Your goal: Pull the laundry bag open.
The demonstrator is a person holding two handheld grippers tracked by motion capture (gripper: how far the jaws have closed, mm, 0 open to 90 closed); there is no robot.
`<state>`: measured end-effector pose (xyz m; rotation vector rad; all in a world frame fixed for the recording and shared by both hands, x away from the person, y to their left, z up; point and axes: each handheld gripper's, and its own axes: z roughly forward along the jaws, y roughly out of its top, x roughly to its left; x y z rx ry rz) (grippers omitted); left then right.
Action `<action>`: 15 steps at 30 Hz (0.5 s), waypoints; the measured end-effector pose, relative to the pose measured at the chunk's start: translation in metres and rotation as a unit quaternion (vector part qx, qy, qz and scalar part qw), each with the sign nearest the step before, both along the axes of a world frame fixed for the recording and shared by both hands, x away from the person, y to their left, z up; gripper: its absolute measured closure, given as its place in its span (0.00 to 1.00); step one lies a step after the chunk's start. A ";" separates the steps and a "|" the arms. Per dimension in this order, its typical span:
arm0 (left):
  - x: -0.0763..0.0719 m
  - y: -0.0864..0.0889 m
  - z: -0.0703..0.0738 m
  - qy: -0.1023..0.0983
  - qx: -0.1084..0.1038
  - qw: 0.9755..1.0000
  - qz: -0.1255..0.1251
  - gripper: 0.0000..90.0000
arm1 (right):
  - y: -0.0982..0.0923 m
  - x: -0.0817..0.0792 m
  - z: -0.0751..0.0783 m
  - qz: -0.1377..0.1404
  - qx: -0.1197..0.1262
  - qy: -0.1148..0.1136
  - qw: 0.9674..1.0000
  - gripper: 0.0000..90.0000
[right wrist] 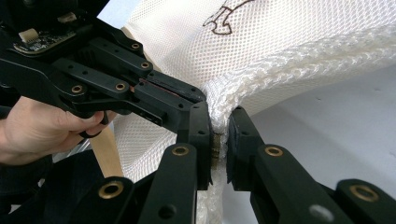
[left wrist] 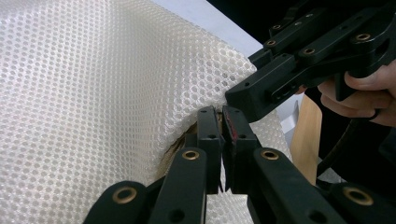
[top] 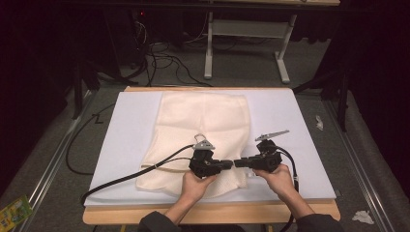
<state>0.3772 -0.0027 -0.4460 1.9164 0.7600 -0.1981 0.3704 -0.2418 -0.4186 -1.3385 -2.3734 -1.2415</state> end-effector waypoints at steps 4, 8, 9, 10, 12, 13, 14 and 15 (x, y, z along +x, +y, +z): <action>0.001 0.001 0.001 -0.003 0.005 1.000 -0.001 0.97 | 0.001 0.000 0.000 0.001 0.001 -0.005 1.000 0.93; 0.001 0.002 0.001 -0.002 0.010 1.000 -0.002 0.97 | 0.002 0.000 -0.001 0.003 -0.002 -0.004 1.000 0.93; 0.001 0.002 0.001 0.000 0.011 1.000 -0.002 0.97 | 0.001 -0.001 -0.001 0.002 -0.002 -0.001 1.000 0.93; 0.001 0.001 0.001 0.001 0.011 1.000 -0.002 0.97 | 0.001 -0.001 -0.002 0.002 -0.002 0.000 1.000 0.93; 0.001 0.001 0.000 0.004 0.012 1.000 -0.003 0.97 | 0.000 -0.001 -0.003 0.001 0.000 0.004 1.000 0.93; 0.001 0.001 0.000 0.003 0.013 1.000 -0.003 0.97 | -0.001 -0.001 -0.004 0.002 0.000 0.004 1.000 0.93; 0.001 0.001 0.000 0.003 0.013 1.000 -0.003 0.97 | -0.001 -0.001 -0.005 0.001 0.003 0.006 1.000 0.93; 0.001 0.001 0.000 0.002 0.015 1.000 -0.002 0.97 | -0.001 -0.001 -0.005 0.001 0.002 0.008 1.000 0.93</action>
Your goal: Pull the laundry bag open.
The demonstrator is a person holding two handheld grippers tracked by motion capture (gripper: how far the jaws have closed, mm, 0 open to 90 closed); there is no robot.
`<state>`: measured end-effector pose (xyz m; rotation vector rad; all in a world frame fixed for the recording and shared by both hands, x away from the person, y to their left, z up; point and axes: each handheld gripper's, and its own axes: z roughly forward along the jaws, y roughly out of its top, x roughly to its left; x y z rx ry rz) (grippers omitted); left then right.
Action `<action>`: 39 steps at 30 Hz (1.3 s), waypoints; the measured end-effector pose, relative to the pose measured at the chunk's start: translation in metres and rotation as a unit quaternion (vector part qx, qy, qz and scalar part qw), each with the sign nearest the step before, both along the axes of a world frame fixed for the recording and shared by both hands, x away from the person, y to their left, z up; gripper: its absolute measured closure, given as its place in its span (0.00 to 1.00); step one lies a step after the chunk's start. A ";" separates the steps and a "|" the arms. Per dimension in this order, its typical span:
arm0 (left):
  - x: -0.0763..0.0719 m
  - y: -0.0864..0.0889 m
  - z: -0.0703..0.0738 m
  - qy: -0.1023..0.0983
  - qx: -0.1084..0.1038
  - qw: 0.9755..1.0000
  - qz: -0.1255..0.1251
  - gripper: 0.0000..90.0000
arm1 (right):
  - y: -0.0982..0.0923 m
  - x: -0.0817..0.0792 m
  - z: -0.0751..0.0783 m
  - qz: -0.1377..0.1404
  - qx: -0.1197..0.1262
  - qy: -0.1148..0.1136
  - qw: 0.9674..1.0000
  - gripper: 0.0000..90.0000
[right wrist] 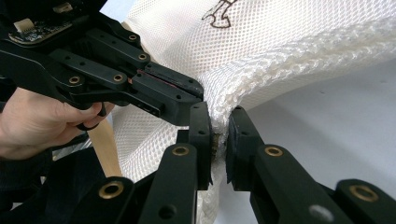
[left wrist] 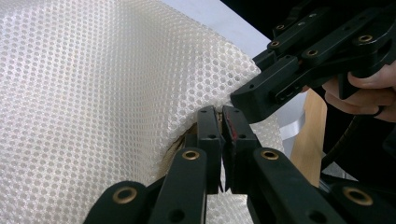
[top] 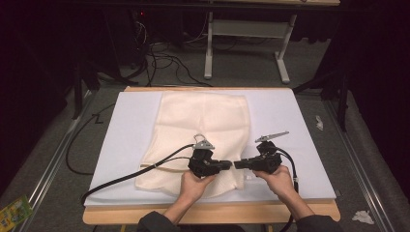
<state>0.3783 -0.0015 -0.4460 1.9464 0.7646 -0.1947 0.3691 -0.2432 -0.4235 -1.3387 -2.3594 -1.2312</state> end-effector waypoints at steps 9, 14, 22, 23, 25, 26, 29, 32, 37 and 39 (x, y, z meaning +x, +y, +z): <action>-0.002 0.000 0.001 -0.008 0.006 1.000 0.002 0.97 | 0.000 -0.001 -0.001 0.001 0.000 -0.001 1.000 0.93; -0.002 0.000 0.001 -0.012 0.011 1.000 0.000 0.97 | 0.000 -0.001 -0.002 0.005 0.000 0.001 1.000 0.93; -0.004 0.001 0.002 -0.021 0.020 1.000 0.005 0.97 | 0.001 -0.002 -0.002 0.002 -0.006 -0.001 1.000 0.94; -0.004 0.001 0.003 -0.021 0.020 1.000 0.006 0.97 | 0.001 -0.002 -0.001 0.002 -0.006 -0.001 1.000 0.94; -0.004 0.001 0.002 -0.023 0.019 1.000 0.005 0.97 | 0.001 -0.002 -0.001 0.002 -0.004 0.001 1.000 0.95; -0.005 0.001 0.003 -0.024 0.020 1.000 0.003 0.97 | 0.000 -0.002 -0.002 0.002 -0.003 0.003 1.000 0.95; -0.007 0.001 0.003 -0.028 0.021 0.999 0.000 0.97 | -0.001 -0.003 -0.002 0.002 -0.002 0.004 1.000 0.95; -0.006 0.008 0.002 -0.034 0.040 0.999 0.013 0.97 | -0.006 -0.002 -0.001 -0.013 -0.006 -0.003 1.000 0.96; -0.005 0.013 0.005 -0.035 0.039 0.998 0.017 0.97 | -0.019 -0.004 0.000 -0.020 -0.012 -0.002 1.000 0.95; -0.004 0.013 0.004 -0.033 0.041 0.998 0.018 0.97 | -0.019 -0.004 0.000 -0.019 -0.013 -0.003 1.000 0.95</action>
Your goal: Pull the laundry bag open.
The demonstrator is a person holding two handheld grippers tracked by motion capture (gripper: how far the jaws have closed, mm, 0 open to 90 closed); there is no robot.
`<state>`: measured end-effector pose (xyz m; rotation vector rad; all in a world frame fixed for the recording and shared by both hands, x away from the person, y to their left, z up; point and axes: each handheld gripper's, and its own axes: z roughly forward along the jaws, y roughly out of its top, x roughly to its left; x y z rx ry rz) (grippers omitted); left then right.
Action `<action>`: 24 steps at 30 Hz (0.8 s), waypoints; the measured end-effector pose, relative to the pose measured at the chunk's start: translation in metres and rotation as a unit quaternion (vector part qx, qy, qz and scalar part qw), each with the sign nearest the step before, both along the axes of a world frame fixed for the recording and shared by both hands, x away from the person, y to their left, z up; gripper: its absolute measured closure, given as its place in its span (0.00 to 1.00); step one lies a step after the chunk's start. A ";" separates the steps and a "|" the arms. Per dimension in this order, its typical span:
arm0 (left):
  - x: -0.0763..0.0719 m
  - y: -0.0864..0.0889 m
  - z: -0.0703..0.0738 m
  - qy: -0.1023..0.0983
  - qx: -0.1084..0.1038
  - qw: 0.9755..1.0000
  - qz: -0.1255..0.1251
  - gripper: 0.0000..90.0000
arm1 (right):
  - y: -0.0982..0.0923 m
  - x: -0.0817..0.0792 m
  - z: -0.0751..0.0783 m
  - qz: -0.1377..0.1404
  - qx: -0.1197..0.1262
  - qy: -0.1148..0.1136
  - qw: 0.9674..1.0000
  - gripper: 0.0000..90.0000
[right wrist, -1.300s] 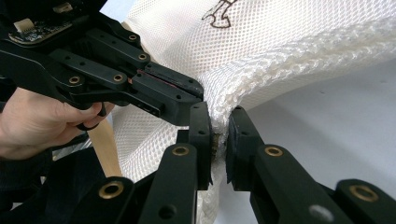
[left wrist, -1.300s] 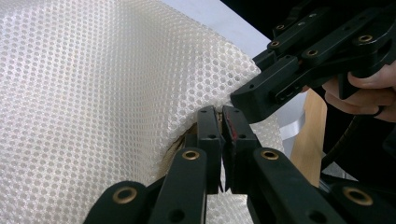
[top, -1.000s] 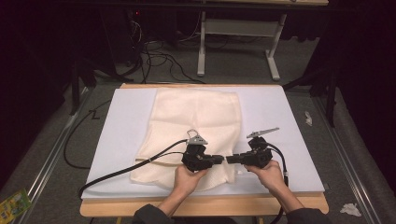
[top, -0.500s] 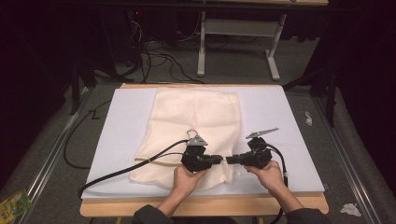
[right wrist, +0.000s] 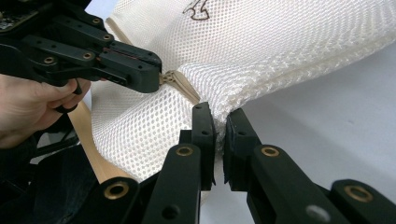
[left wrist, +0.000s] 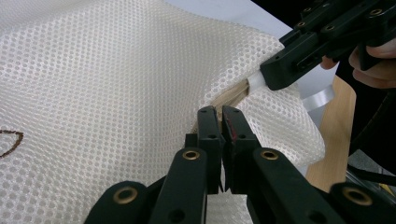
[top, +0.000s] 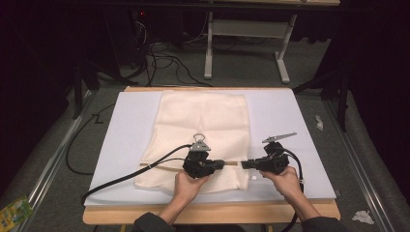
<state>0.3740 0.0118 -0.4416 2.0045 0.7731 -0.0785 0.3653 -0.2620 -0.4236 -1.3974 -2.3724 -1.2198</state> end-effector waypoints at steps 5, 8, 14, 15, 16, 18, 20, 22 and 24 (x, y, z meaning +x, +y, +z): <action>0.000 0.000 0.000 -0.005 0.002 1.000 -0.001 0.97 | 0.000 0.000 -0.002 -0.001 0.002 0.001 1.000 0.95; -0.001 0.001 0.000 -0.008 0.004 1.000 -0.001 0.97 | 0.000 -0.001 -0.001 -0.002 0.001 -0.003 1.000 0.95; -0.002 0.001 0.000 -0.015 0.012 1.000 0.001 0.97 | 0.001 -0.003 -0.001 -0.003 -0.006 -0.011 1.000 0.95; -0.002 0.001 0.000 -0.014 0.012 1.000 0.001 0.97 | 0.001 -0.003 -0.001 -0.002 -0.007 -0.014 1.000 0.95; -0.002 0.001 0.000 -0.013 0.012 1.000 0.000 0.97 | 0.001 -0.003 -0.001 -0.001 -0.009 -0.015 1.000 0.95; -0.002 0.001 0.000 -0.013 0.011 1.000 -0.001 0.97 | 0.001 -0.003 -0.001 0.001 -0.008 -0.017 1.000 0.95; -0.002 0.002 0.000 -0.013 0.011 1.000 -0.001 0.97 | 0.001 -0.003 -0.001 0.002 -0.007 -0.016 1.000 0.95; -0.002 0.002 0.000 -0.015 0.011 1.000 -0.002 0.97 | 0.000 -0.003 -0.001 0.002 -0.008 -0.016 1.000 0.95; -0.003 0.003 0.000 -0.018 0.010 1.000 -0.004 0.97 | -0.002 -0.003 -0.002 0.002 0.001 -0.014 1.000 0.95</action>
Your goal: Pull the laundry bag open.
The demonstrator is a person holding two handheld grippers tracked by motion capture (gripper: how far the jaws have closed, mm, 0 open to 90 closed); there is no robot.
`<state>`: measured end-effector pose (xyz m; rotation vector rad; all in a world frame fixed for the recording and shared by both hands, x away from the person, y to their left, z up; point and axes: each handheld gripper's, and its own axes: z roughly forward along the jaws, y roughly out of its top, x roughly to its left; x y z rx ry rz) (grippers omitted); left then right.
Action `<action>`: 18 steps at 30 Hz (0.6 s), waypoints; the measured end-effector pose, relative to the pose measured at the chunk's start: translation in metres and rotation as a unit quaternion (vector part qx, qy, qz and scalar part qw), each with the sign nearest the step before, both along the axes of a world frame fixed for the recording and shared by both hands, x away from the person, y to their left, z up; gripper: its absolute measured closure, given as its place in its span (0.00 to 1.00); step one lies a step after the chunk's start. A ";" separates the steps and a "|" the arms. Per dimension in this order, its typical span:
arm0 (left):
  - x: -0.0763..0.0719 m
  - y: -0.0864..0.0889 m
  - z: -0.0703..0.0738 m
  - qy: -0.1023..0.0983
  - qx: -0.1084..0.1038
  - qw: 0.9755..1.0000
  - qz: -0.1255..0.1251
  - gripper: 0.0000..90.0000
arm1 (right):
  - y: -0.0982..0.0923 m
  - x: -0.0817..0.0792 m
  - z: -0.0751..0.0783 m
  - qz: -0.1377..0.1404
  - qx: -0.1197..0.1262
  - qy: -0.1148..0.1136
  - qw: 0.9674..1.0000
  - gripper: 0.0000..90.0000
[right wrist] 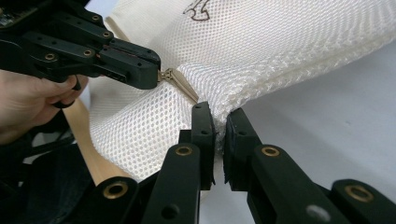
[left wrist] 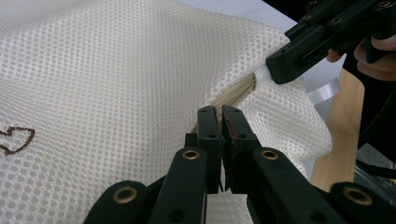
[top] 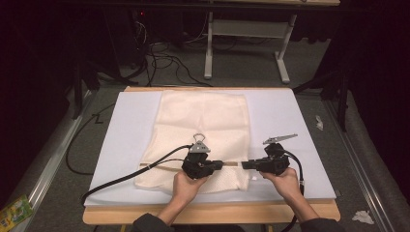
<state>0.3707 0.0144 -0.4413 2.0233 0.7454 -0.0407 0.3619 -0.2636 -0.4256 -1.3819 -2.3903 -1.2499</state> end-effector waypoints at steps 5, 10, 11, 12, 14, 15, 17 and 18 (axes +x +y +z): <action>0.001 0.006 -0.001 -0.001 0.004 1.000 0.004 0.97 | -0.004 0.000 -0.001 -0.003 0.003 0.003 1.000 0.95; 0.001 0.012 0.000 -0.002 0.010 1.000 0.009 0.97 | -0.012 -0.002 -0.002 -0.012 0.003 0.003 1.000 0.95; 0.001 0.012 -0.001 -0.002 0.010 1.000 0.009 0.97 | -0.012 -0.002 -0.002 -0.012 0.002 0.002 1.000 0.95; 0.001 0.012 -0.001 -0.001 0.010 1.000 0.009 0.97 | -0.012 -0.002 -0.003 -0.013 0.004 0.003 1.000 0.95; 0.001 0.013 -0.001 -0.002 0.010 1.000 0.008 0.97 | -0.012 -0.001 -0.003 -0.013 0.005 0.005 1.000 0.95; 0.001 0.013 -0.001 -0.003 0.012 1.000 0.009 0.97 | -0.012 -0.002 -0.003 -0.013 0.005 0.005 1.000 0.95; 0.001 0.016 0.000 -0.004 0.012 1.000 0.013 0.97 | -0.013 -0.003 -0.003 -0.014 0.004 0.004 1.000 0.95; 0.002 0.018 0.000 -0.006 0.014 1.000 0.016 0.97 | -0.014 -0.003 -0.003 -0.015 0.004 0.003 1.000 0.95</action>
